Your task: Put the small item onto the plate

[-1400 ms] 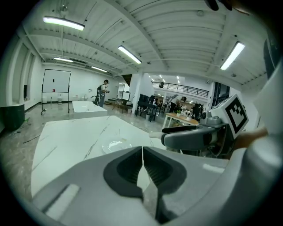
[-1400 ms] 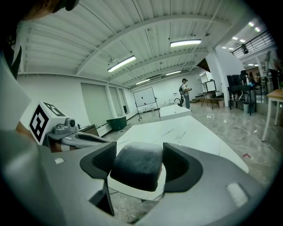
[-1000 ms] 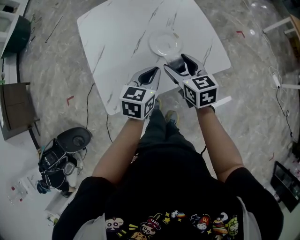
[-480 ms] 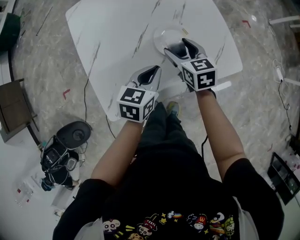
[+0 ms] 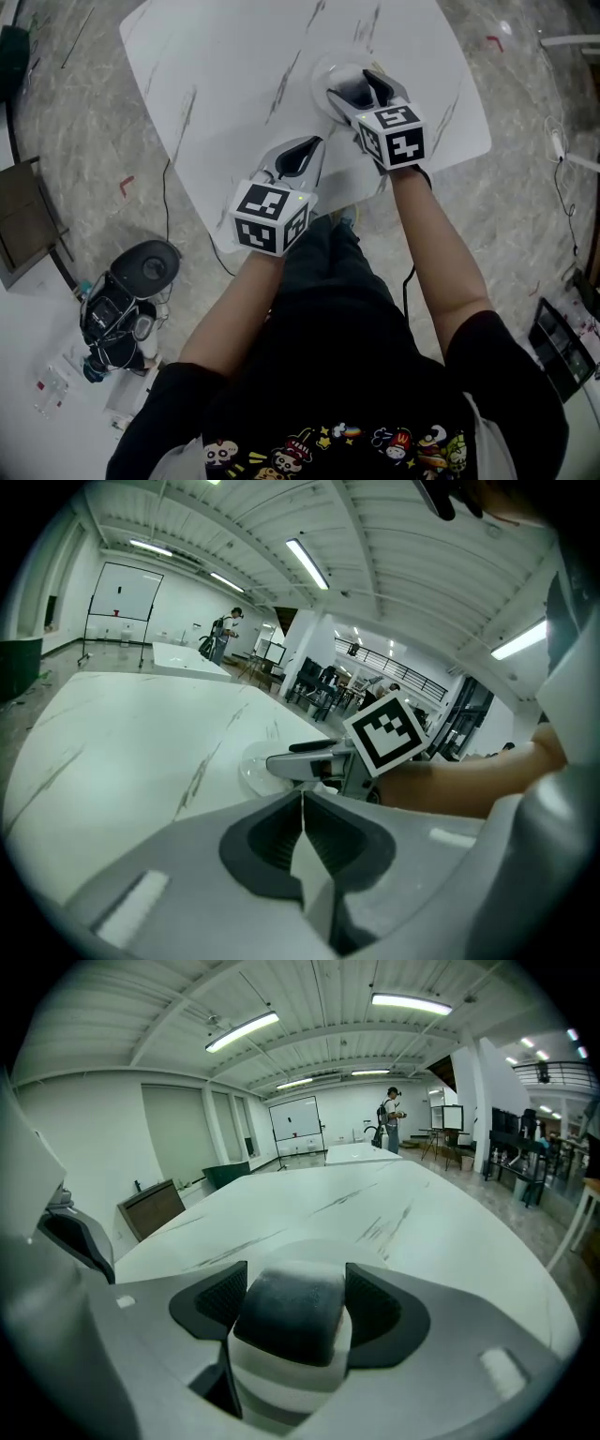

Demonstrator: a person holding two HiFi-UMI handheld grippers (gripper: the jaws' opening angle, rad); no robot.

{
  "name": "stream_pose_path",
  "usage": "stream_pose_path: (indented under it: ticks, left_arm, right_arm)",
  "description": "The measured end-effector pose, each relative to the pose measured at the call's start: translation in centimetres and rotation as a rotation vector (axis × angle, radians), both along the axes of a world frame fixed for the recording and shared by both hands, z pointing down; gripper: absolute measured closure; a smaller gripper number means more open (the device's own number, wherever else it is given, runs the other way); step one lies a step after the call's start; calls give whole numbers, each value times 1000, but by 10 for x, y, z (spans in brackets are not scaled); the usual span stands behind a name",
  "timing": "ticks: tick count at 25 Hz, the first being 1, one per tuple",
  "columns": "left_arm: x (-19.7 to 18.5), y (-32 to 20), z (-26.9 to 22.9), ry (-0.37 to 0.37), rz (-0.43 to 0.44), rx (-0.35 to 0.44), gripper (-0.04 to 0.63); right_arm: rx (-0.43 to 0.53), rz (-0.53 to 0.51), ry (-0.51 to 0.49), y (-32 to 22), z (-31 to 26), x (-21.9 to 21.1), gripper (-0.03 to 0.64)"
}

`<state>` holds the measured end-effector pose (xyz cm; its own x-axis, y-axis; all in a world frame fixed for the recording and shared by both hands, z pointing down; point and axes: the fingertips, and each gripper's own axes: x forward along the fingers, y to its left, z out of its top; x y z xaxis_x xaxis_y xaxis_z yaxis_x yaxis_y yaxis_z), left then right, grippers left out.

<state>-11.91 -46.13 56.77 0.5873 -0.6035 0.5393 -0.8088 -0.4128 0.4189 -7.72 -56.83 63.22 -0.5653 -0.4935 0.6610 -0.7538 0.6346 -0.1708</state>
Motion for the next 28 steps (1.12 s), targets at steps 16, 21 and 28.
stream_pose_path:
  ticks: [16, 21, 28]
  left_arm:
    - [-2, -10, 1, 36, -31, -9, 595]
    - [-1, -10, -2, 39, -34, -6, 595]
    - [-3, -7, -5, 35, -47, 2, 595]
  right_arm:
    - [-49, -102, 192, -5, 18, -4, 264]
    - [-65, -122, 227, -3, 19, -4, 259]
    - [-47, -131, 254, -1, 17, -3, 253]
